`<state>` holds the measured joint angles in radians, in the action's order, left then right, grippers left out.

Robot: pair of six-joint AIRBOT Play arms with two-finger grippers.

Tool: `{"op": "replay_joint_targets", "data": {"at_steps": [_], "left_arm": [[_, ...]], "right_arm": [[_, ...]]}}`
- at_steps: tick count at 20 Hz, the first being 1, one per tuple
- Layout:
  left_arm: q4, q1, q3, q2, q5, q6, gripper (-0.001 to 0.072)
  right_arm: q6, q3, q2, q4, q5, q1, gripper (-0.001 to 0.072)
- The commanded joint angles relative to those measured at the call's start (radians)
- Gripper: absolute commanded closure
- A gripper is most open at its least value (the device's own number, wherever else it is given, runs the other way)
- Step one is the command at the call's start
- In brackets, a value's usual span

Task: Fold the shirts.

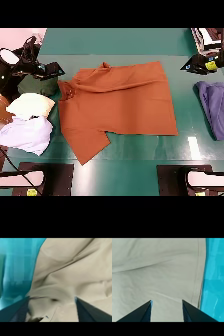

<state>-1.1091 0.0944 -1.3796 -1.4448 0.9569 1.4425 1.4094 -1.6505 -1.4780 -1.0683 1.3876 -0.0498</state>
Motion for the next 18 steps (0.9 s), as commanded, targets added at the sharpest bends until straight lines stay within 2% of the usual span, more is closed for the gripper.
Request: {"op": "replay_joint_targets", "data": {"at_steps": [1,4,6,10,13,16,18], "left_arm": [[-0.029,0.001,-0.002,0.003,-0.002,-0.006,0.0044],[-0.113,0.001,0.009,0.026,0.222,-0.003,0.0045],[-0.185,0.001,0.095,0.074,0.312,0.009,0.0045],[-0.198,0.001,0.447,0.313,0.264,0.047,0.0045],[-0.193,0.001,0.666,0.46,0.279,0.055,0.0044],[-0.135,0.001,0.786,0.484,0.241,0.076,0.0044],[-0.072,0.0,0.826,0.48,0.172,0.076,0.0044]], "right_arm": [[-0.005,0.039,0.027,0.003,-0.015,-0.002,0.0281],[-0.006,0.039,0.039,-0.01,0.05,-0.002,0.0281],[-0.009,0.05,0.056,-0.015,0.093,-0.002,0.028],[-0.024,0.208,0.159,-0.014,0.05,-0.002,0.0281],[-0.032,0.323,0.227,0.003,0.013,-0.002,0.0281],[-0.034,0.398,0.265,0.004,-0.026,-0.001,0.0281],[-0.034,0.409,0.269,0.004,-0.02,-0.001,0.0281]]}}
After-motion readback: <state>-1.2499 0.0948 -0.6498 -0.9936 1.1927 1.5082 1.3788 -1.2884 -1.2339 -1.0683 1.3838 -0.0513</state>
